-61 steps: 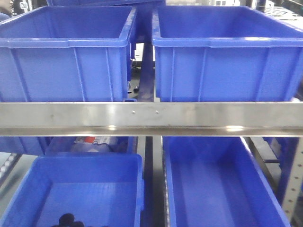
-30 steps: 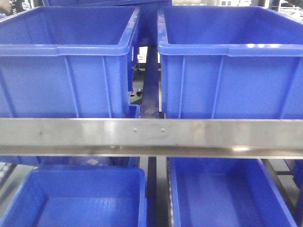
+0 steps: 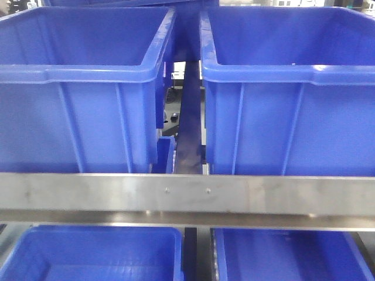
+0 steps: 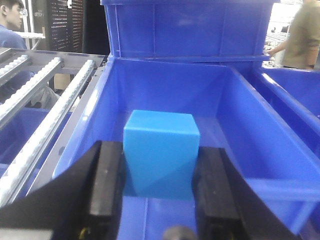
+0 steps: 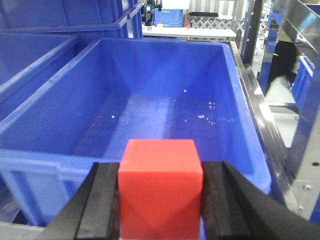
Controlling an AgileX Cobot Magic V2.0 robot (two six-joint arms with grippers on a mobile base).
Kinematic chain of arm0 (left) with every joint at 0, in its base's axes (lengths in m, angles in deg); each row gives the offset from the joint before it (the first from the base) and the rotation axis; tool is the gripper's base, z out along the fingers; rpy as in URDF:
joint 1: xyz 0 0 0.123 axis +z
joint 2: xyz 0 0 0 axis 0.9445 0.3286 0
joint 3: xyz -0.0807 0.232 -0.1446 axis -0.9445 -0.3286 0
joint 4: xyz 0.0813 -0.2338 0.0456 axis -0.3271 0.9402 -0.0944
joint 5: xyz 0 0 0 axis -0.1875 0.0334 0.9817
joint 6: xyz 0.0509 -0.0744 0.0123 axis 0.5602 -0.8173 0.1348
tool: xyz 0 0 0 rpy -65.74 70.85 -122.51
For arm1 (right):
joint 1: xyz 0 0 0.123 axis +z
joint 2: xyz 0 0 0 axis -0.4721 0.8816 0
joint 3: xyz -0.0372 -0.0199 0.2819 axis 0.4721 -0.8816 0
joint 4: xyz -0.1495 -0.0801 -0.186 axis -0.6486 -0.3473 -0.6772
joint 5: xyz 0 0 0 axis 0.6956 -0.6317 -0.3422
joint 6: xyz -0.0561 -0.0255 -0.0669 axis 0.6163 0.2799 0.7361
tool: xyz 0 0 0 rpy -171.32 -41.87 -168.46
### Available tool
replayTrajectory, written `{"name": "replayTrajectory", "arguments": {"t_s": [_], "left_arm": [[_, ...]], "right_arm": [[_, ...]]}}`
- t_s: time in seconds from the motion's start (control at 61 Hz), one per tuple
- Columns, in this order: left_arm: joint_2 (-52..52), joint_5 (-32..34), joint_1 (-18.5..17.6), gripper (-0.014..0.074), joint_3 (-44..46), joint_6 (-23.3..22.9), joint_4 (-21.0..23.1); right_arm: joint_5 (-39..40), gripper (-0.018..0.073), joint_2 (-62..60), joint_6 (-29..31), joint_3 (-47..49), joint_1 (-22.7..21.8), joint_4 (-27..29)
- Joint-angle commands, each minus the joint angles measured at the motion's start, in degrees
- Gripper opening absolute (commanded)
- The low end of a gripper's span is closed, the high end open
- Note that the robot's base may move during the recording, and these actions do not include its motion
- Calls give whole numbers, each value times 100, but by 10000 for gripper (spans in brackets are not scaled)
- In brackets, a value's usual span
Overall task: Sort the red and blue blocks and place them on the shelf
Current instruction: 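Lower both held cubes into the two adjacent blue bins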
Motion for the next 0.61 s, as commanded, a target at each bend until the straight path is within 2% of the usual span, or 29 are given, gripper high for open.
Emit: {"name": "replayTrajectory", "arguments": {"t_s": [0.0, 0.59], "left_arm": [[43, 569, -33, 122, 147, -1, 2], [43, 569, -33, 122, 147, -1, 2]], "right_arm": [[466, 78, 57, 7, 163, -27, 0], [466, 78, 57, 7, 163, -27, 0]]}}
